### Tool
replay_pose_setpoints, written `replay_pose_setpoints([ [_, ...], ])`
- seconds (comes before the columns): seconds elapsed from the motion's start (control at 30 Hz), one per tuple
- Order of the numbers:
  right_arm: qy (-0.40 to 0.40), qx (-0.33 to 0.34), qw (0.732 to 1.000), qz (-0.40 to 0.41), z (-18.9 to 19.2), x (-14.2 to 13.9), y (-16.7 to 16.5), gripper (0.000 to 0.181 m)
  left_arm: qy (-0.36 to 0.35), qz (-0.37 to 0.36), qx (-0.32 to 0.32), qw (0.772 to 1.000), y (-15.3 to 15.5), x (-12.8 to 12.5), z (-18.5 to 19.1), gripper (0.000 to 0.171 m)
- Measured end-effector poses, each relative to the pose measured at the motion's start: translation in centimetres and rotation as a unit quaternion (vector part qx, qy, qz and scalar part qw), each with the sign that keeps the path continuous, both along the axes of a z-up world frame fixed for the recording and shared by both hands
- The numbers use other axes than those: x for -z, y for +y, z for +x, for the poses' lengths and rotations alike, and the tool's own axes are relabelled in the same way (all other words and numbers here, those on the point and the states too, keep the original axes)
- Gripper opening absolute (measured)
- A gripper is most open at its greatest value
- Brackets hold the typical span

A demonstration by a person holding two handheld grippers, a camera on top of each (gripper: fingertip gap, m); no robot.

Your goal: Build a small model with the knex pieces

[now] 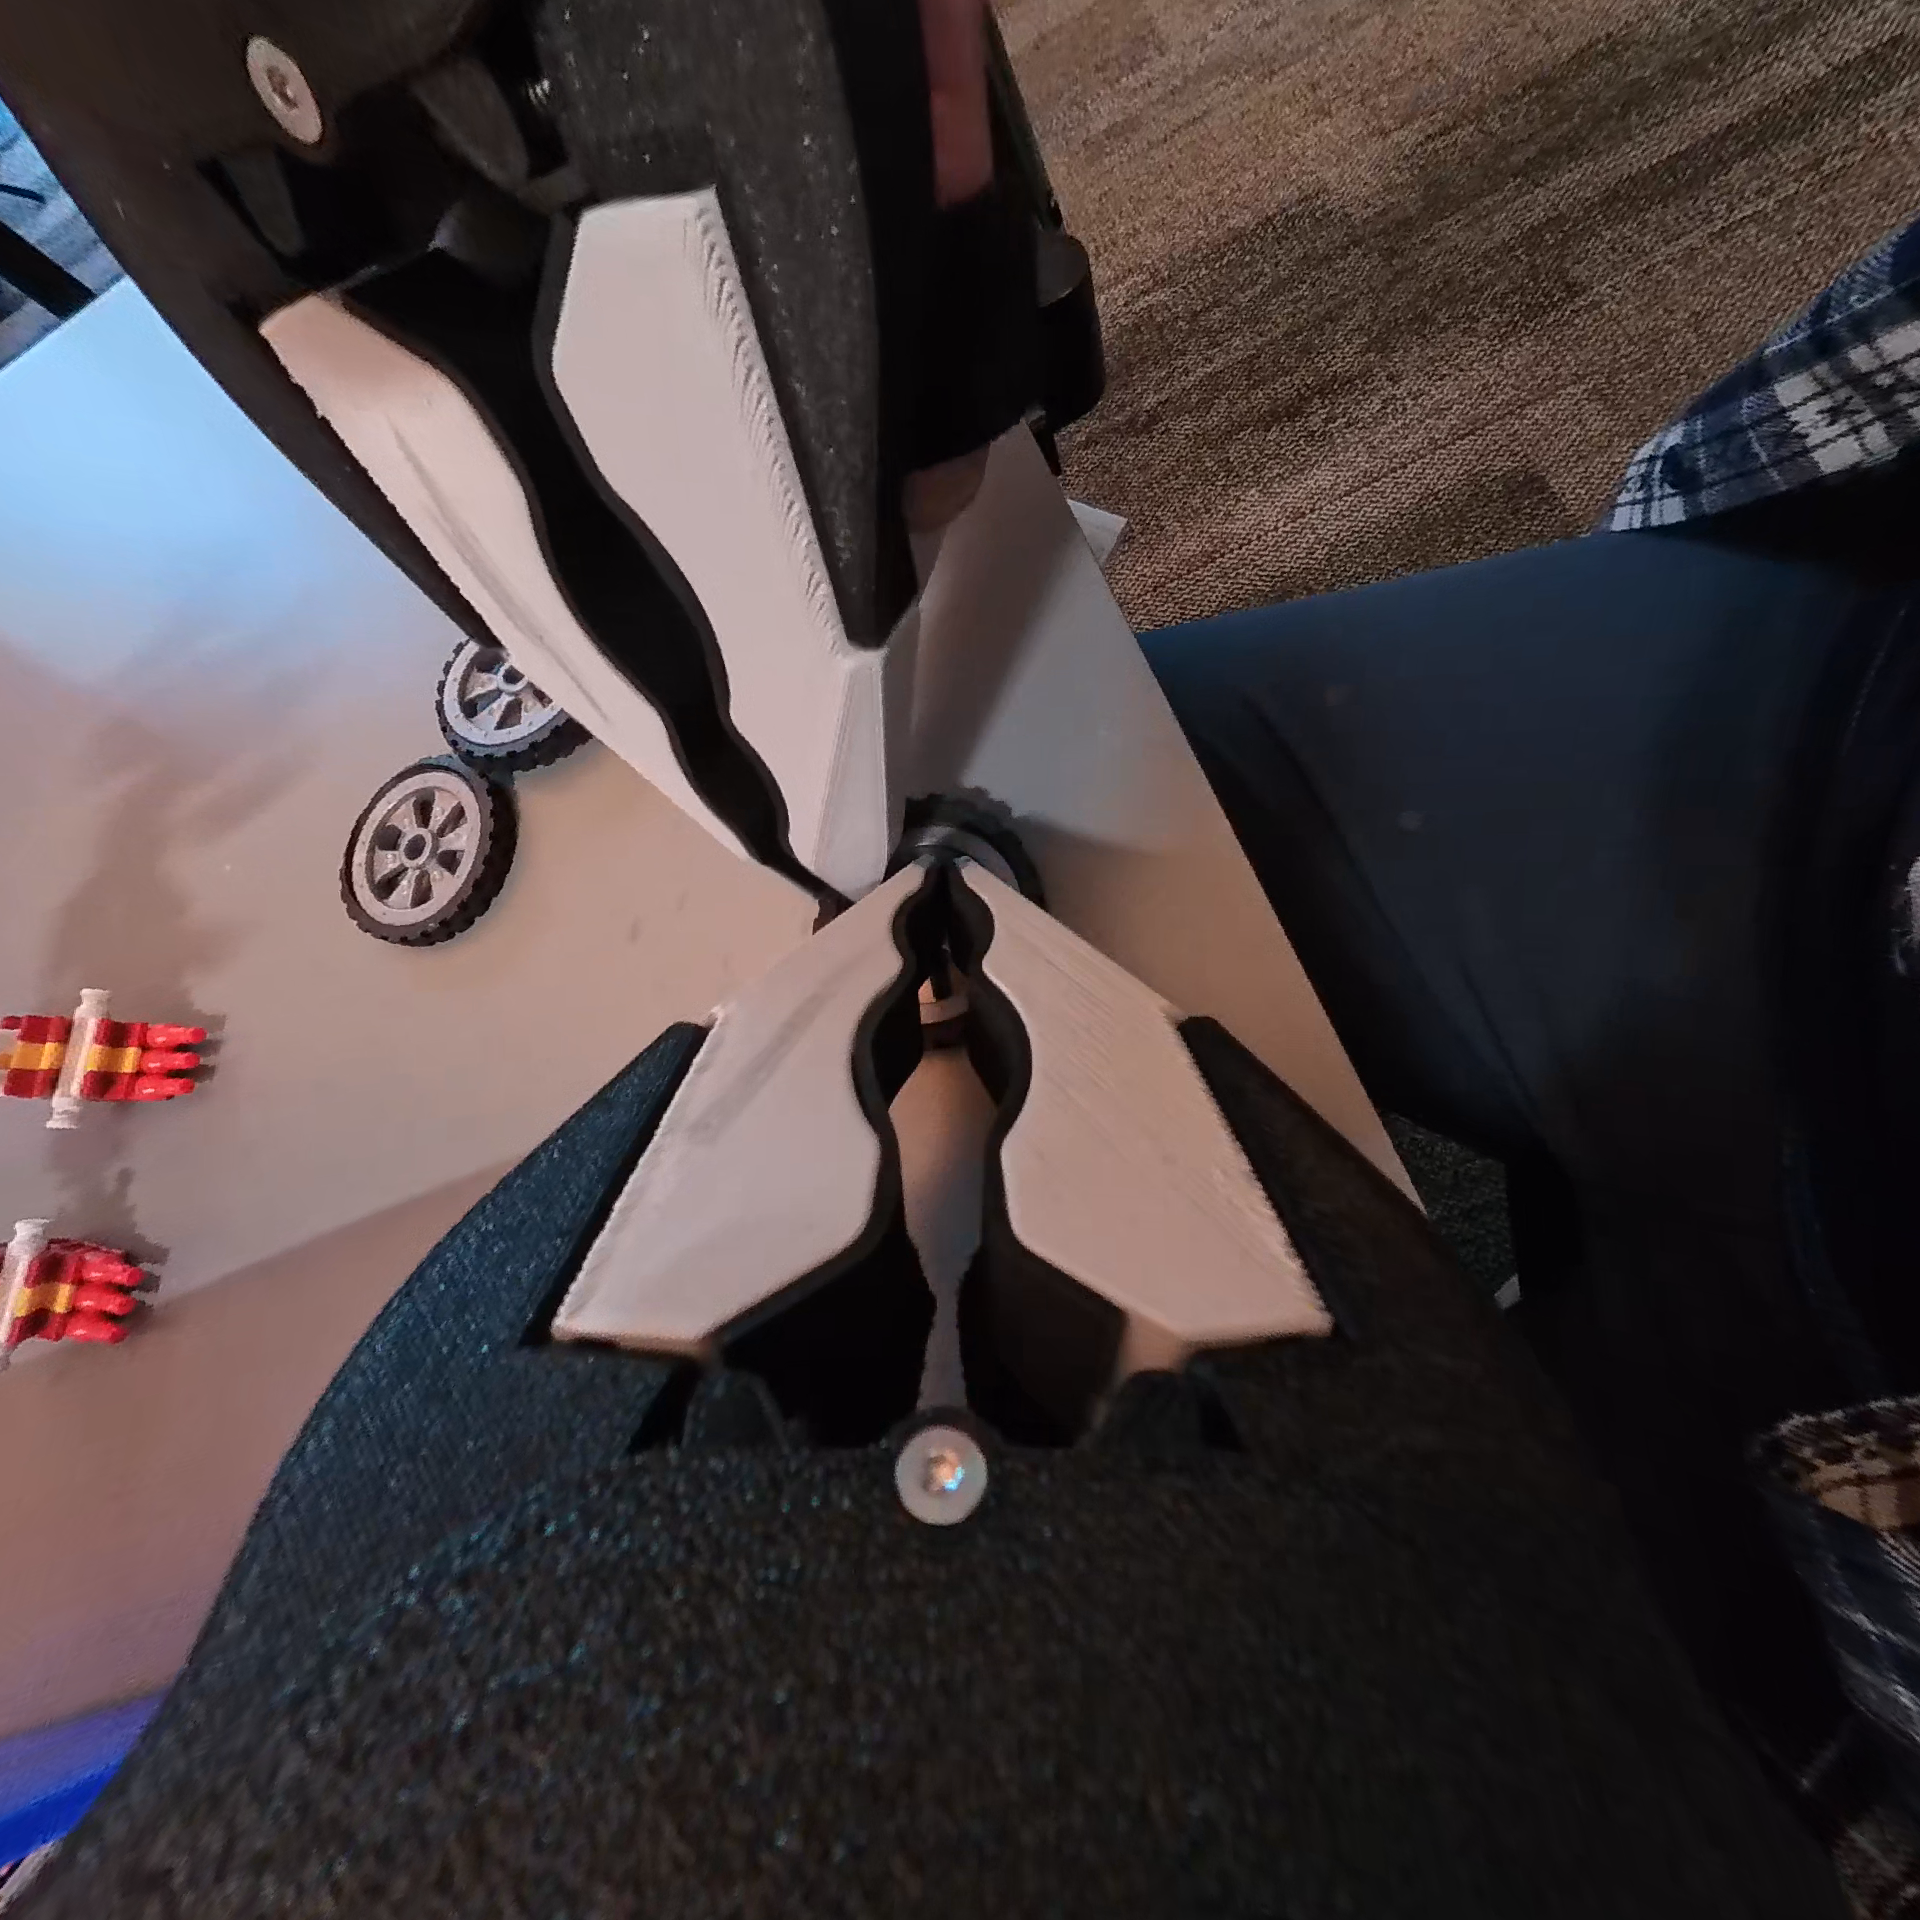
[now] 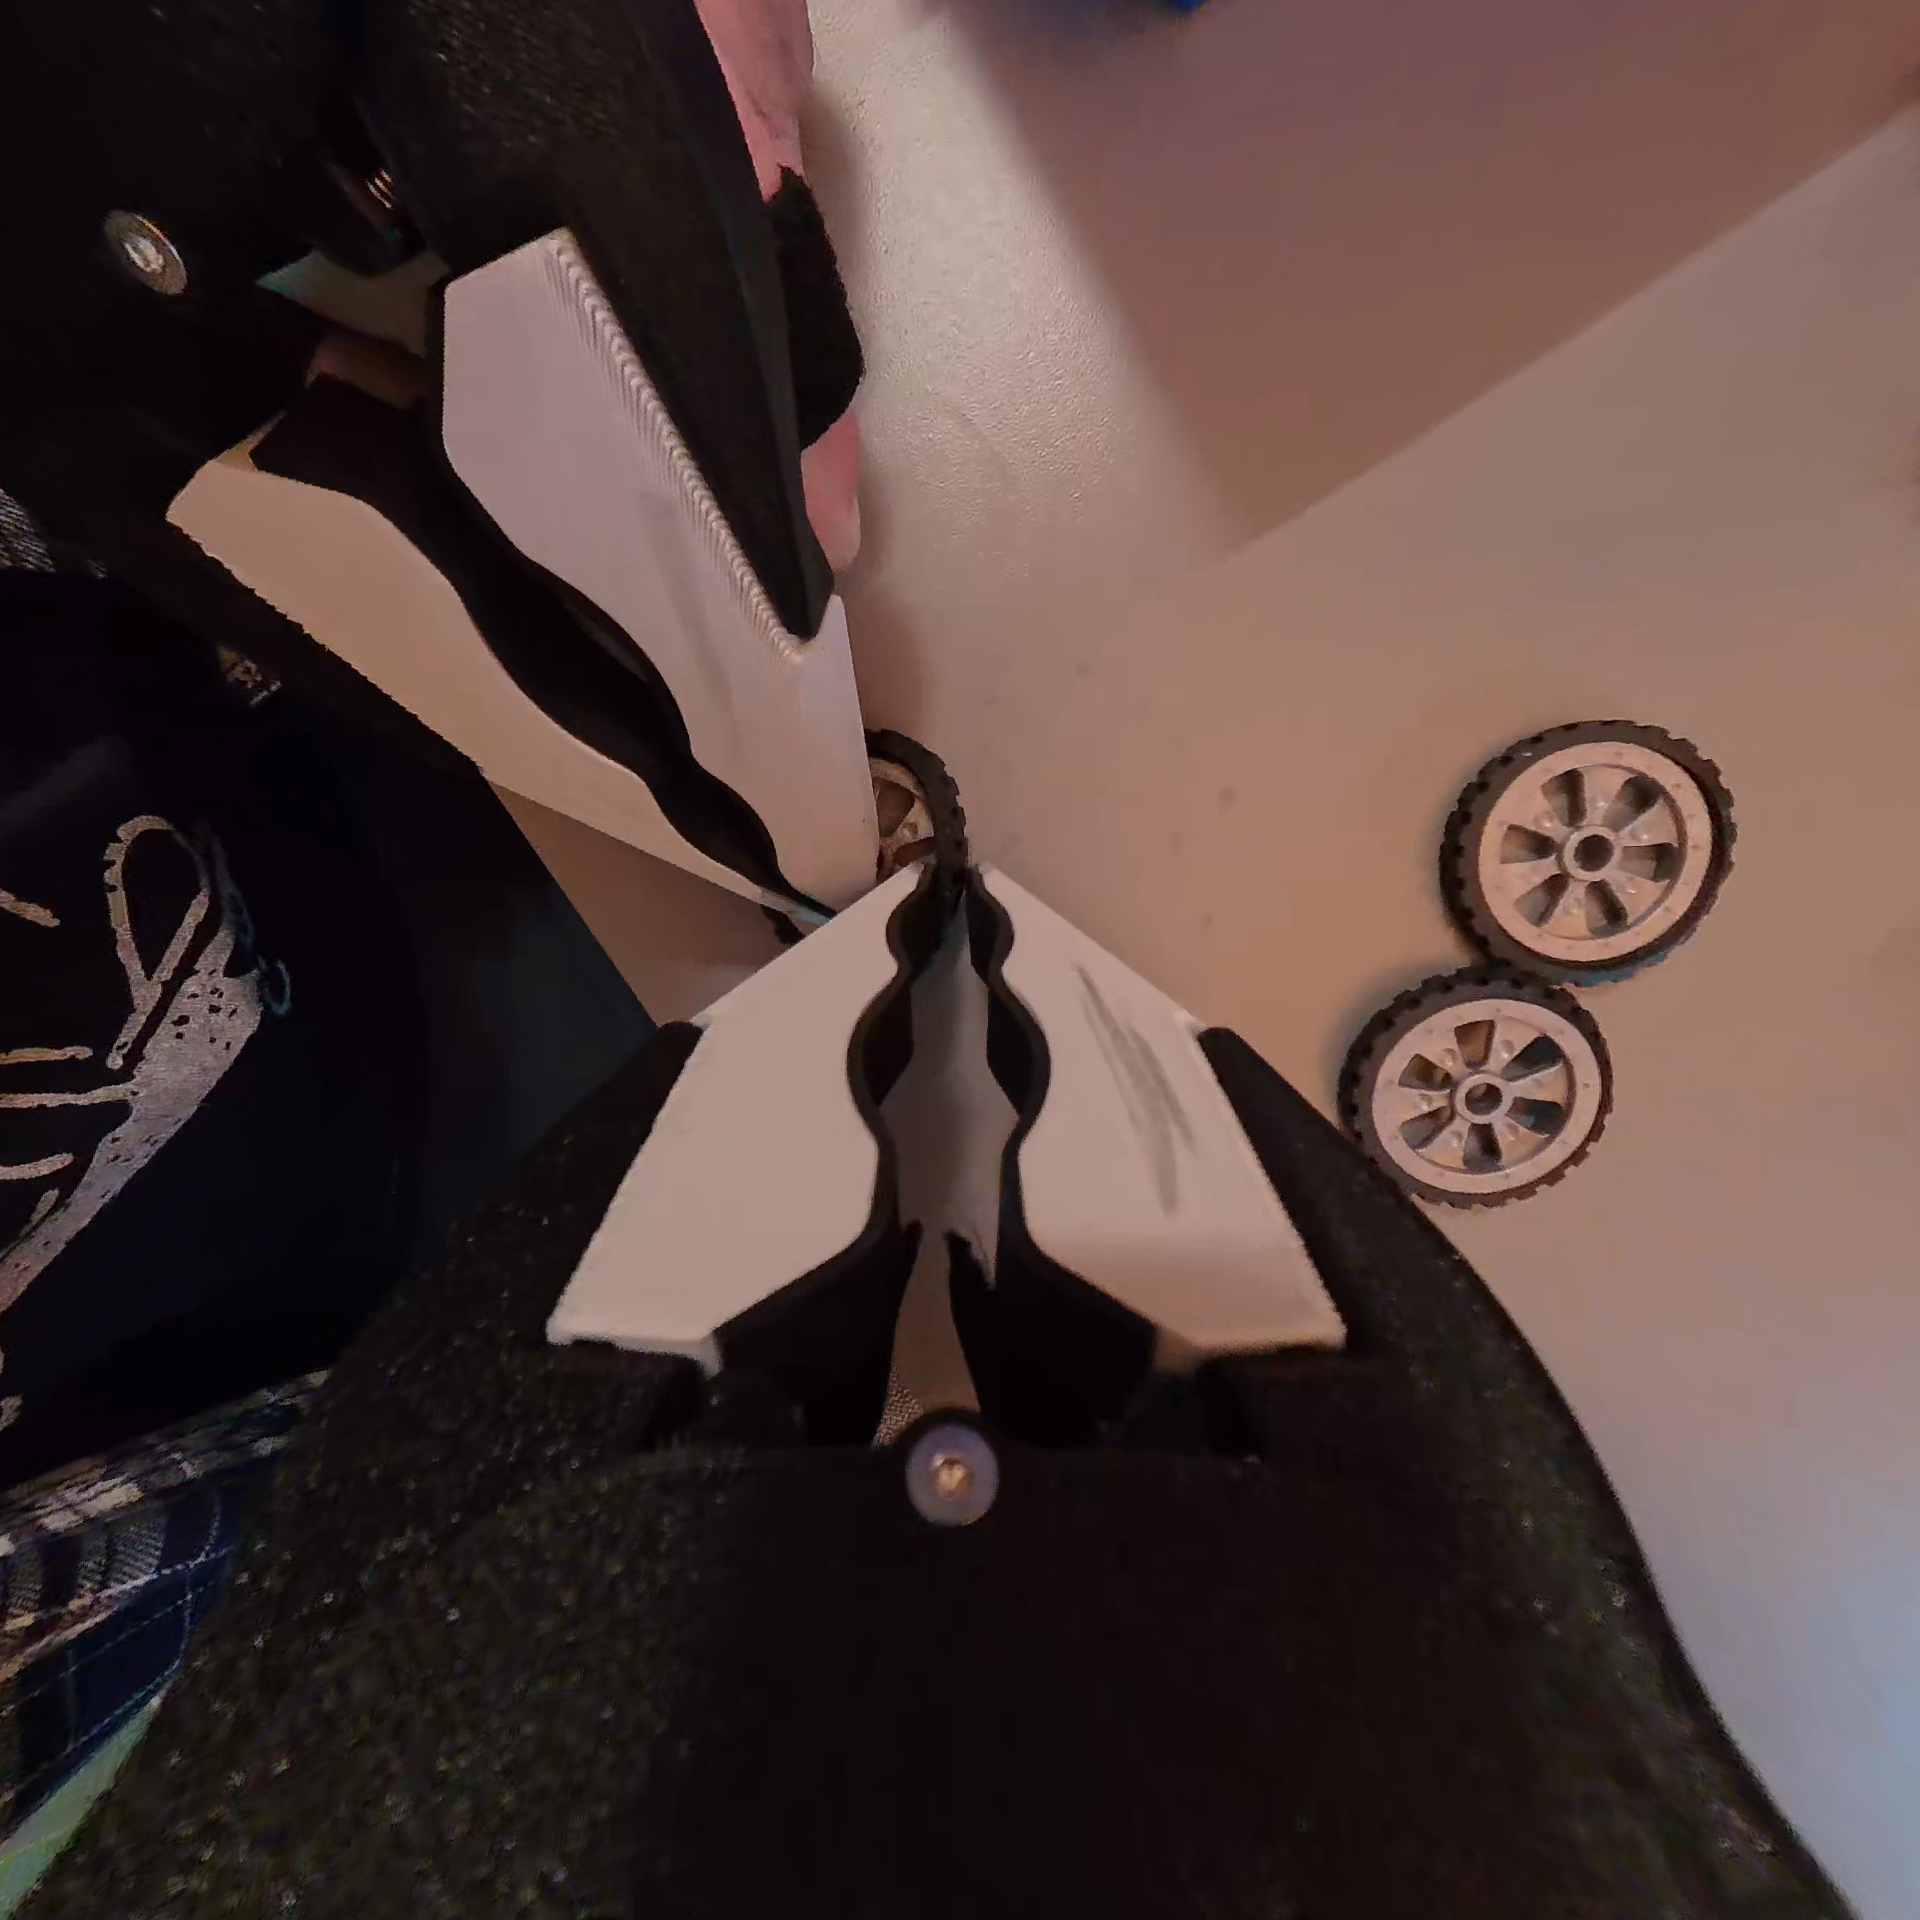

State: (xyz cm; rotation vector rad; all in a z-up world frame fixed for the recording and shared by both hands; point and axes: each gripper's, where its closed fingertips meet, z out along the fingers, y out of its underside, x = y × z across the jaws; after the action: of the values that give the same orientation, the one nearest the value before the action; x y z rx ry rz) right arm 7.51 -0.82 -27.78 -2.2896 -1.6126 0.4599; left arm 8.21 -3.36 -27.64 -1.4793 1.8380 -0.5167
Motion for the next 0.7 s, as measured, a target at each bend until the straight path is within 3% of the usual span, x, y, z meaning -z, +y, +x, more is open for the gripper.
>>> replay_pose_setpoints([
  [0.3,0.029,0.032,0.999,-0.024,0.0,-0.1,0.3,0.007,0.000,0.003,0.000,1.000,0.0,-0.1,0.0,0.000],
  [0.7,-0.013,0.032,0.999,-0.017,0.3,0.2,1.1,0.007,0.003,0.003,-0.016,1.000,0.3,0.0,0.1,0.000],
])
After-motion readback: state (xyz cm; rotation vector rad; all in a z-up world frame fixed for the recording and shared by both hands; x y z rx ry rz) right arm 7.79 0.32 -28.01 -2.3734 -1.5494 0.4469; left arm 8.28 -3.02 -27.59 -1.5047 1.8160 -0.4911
